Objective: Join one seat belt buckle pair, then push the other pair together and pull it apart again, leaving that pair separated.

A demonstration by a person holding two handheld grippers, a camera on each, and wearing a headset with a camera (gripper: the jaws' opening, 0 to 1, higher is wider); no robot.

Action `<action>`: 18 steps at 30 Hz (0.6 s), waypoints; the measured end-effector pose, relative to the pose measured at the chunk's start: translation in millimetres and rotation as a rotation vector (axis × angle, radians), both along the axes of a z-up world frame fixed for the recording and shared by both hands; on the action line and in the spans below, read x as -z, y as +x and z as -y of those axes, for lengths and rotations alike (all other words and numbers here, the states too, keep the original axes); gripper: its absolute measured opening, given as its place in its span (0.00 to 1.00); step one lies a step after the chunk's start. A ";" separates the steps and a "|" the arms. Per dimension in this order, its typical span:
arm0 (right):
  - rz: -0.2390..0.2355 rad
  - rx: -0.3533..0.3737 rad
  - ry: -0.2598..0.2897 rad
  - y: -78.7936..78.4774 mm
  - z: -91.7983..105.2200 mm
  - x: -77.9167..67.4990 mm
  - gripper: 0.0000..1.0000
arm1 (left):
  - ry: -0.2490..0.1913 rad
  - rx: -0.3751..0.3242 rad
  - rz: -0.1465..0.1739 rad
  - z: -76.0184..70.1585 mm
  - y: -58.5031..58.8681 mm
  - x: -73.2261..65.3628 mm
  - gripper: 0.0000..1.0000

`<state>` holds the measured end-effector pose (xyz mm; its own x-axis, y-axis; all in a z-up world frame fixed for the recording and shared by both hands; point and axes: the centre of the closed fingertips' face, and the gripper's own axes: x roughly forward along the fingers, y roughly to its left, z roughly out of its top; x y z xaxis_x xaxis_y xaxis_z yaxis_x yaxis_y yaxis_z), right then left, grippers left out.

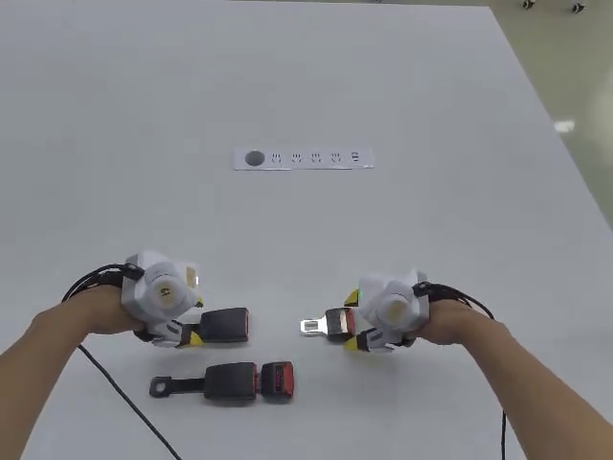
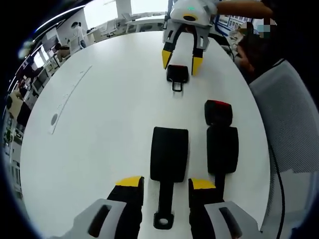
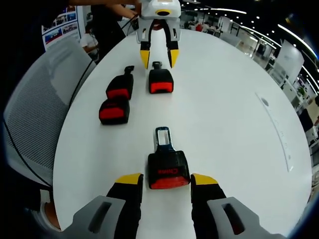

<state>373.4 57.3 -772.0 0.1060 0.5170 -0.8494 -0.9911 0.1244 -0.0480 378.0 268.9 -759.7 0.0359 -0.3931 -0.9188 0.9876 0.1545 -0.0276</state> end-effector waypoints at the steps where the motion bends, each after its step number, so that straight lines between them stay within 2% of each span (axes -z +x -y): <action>1: 0.004 0.000 -0.001 0.8 -0.2 0.4 0.35 | 0.002 0.003 -0.005 -0.3 -1.0 0.5 0.36; 6: -0.010 0.006 -0.002 1.6 -1.9 3.7 0.34 | 0.006 0.014 -0.011 4.0 1.6 4.1 0.36; 18: -0.009 0.007 -0.007 1.9 -2.1 6.1 0.33 | 0.023 0.041 -0.021 10.7 0.1 10.9 0.33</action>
